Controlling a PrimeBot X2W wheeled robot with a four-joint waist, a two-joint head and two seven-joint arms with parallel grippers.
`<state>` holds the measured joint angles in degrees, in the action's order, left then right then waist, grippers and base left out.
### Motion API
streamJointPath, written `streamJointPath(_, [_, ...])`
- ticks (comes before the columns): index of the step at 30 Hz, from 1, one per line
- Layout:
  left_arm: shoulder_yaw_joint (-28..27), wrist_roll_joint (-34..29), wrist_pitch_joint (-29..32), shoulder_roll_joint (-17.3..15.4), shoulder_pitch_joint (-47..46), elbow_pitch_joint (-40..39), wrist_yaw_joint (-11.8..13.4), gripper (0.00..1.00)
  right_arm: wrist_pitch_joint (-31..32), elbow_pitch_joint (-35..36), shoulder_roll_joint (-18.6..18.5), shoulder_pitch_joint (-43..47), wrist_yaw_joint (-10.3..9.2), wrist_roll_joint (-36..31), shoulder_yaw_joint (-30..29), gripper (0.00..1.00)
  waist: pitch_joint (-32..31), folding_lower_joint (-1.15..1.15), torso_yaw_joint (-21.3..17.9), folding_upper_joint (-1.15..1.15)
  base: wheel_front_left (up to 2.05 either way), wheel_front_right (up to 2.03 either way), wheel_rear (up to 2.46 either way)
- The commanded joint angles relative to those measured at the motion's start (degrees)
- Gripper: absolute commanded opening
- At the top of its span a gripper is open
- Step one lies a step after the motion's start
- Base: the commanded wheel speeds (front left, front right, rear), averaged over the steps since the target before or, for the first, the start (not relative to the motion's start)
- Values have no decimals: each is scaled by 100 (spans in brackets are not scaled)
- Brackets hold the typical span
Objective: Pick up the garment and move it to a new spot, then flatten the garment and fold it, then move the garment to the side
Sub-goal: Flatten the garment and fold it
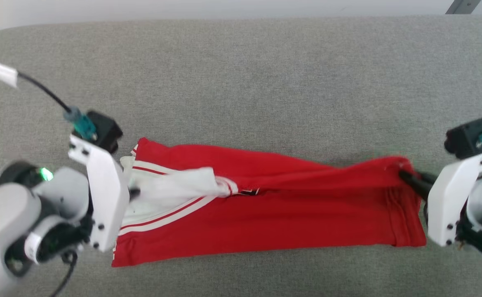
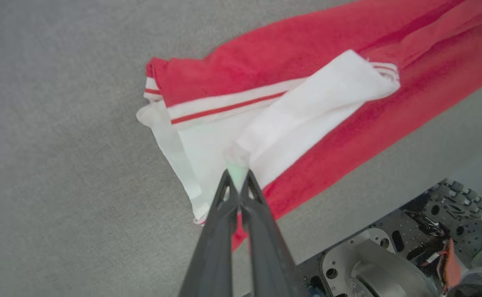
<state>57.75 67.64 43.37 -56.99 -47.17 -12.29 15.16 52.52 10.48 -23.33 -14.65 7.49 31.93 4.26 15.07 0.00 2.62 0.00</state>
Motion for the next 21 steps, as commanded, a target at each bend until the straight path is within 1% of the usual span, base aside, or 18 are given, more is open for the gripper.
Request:
streamJointPath(1, [60,76,-32,-2,202,-16,71,0,47,-17,66,144,1,19,-27,0,-7,0,-9,0,0,0,0])
streamJointPath(4, [162,222,-223,162,525,241,30,0,22,-205,179,314,1,-20,85,0,-41,0,-45,0,0,0,0])
streamJointPath(5, [190,241,-283,213,596,350,-12,0,-3,-275,227,324,1,-17,132,8,-54,0,-63,0,0,0,0])
streamJointPath(6, [190,241,-283,213,596,350,-12,0,-3,-275,227,324,1,-17,132,8,-54,0,-63,0,0,0,0])
streamJointPath(7, [179,268,-363,277,662,487,-30,0,-48,-331,251,315,1,-26,181,15,-71,0,-77,0,0,0,0])
streamJointPath(8, [178,301,-420,330,726,622,-24,0,-84,-398,240,299,1,-74,218,15,-87,0,-88,0,0,0,0])
streamJointPath(9, [199,296,-475,375,756,745,-69,0,-129,-474,262,287,1,-91,234,100,-104,0,-94,0,0,0,0])
streamJointPath(10, [190,251,-589,432,765,846,-115,20,-163,-511,297,283,1,-73,274,100,-131,0,-94,0,0,0,0])
streamJointPath(11, [165,260,-688,479,809,954,-146,47,-206,-522,317,283,1,-43,305,100,-159,0,-95,0,0,0,0])
streamJointPath(12, [162,265,-773,490,868,1038,-172,66,-238,-547,342,303,1,-6,306,100,-192,0,-104,0,0,0,0])
streamJointPath(13, [152,236,-869,492,915,1121,-202,88,-263,-559,369,340,1,29,298,100,-229,0,-113,0,0,0,0])
streamJointPath(14, [139,206,-983,499,938,1151,-236,100,-278,-532,375,383,1,56,297,100,-263,0,-117,0,0,0,0])
streamJointPath(16, [48,245,-1259,520,1040,1209,-272,100,-310,-474,446,477,1,145,211,100,-339,0,-121,0,0,0,0])
streamJointPath(18, [-12,205,-1568,469,1179,1188,-317,100,-308,-369,444,566,1,154,115,100,-405,0,-131,0,0,0,0])
streamJointPath(21, [-147,107,-2159,414,1374,1089,-383,100,-309,-225,572,723,1,178,-182,100,-470,0,-135,0,0,0,0])
